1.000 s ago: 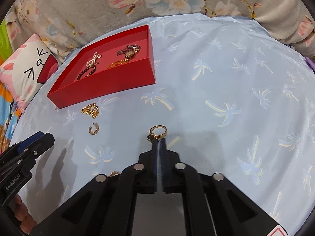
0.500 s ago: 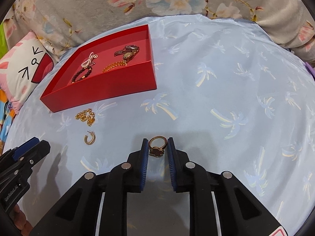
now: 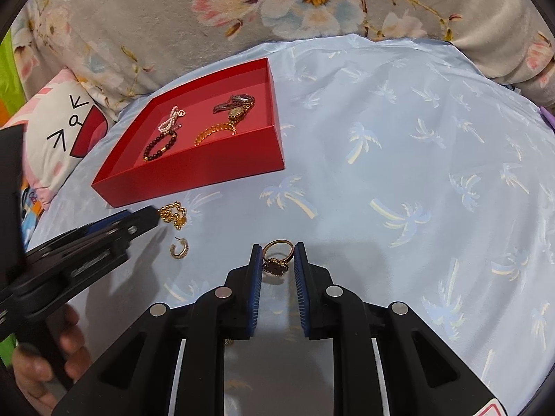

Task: Organize jewelry
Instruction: 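Grasp the gold chain with the left tool while the right tool holds the red-stone ring, then carry the chain and ring into the red box and open both tools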

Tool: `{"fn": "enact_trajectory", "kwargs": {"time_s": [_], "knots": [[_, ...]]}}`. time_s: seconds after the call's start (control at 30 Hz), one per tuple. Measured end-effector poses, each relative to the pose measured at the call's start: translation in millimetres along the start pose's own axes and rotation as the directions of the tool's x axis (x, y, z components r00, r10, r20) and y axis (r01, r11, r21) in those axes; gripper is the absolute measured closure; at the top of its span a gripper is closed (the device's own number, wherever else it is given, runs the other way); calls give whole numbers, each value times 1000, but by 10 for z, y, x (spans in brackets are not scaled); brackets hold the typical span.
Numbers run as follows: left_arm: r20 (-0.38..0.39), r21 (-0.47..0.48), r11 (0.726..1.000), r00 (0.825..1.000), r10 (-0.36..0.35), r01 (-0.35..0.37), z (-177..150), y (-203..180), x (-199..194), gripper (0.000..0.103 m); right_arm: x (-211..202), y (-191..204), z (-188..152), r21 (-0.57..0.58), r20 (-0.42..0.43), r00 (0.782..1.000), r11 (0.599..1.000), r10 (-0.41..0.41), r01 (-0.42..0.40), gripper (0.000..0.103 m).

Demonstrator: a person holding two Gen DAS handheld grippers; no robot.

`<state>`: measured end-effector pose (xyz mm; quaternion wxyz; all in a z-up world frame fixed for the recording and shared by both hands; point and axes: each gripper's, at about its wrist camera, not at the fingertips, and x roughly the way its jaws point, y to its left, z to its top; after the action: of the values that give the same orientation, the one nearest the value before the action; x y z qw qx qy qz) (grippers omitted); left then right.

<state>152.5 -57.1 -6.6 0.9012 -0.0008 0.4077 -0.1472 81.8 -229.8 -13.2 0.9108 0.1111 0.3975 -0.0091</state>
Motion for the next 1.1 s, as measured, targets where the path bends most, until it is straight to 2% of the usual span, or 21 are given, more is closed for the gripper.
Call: {"fn": "enact_trajectory", "kwargs": {"time_s": [0.1,0.2,0.3,0.33,0.43,0.63,0.93,1.1], "knots": [[-13,4,1000,1000,8,-8,44,-18,128,63,1,-11,8,2,1,1000,1000,5,-5,86],[-12,17,999,999,32,-32,40,-43,209,71,10,-45,18,18,-2,1000,1000,23,-23,86],[-8,44,999,1000,30,-30,18,-86,212,84,9,-57,21,23,-3,1000,999,25,-25,86],[-11,43,999,1000,19,-19,22,-87,213,93,8,-54,20,23,-3,1000,999,26,-26,86],[-11,35,999,1000,5,-4,17,-91,199,100,1,-48,19,19,-2,1000,999,28,-28,86],[-4,5,999,999,-45,45,1,-37,42,100,-71,-16,2,10,5,999,999,38,-38,86],[16,-4,998,998,-68,68,-8,-5,-104,100,-135,29,-9,3,12,999,999,48,-48,86],[48,-15,995,994,-93,94,76,46,-342,100,-191,49,34,-7,21,998,998,57,-57,86]]}}
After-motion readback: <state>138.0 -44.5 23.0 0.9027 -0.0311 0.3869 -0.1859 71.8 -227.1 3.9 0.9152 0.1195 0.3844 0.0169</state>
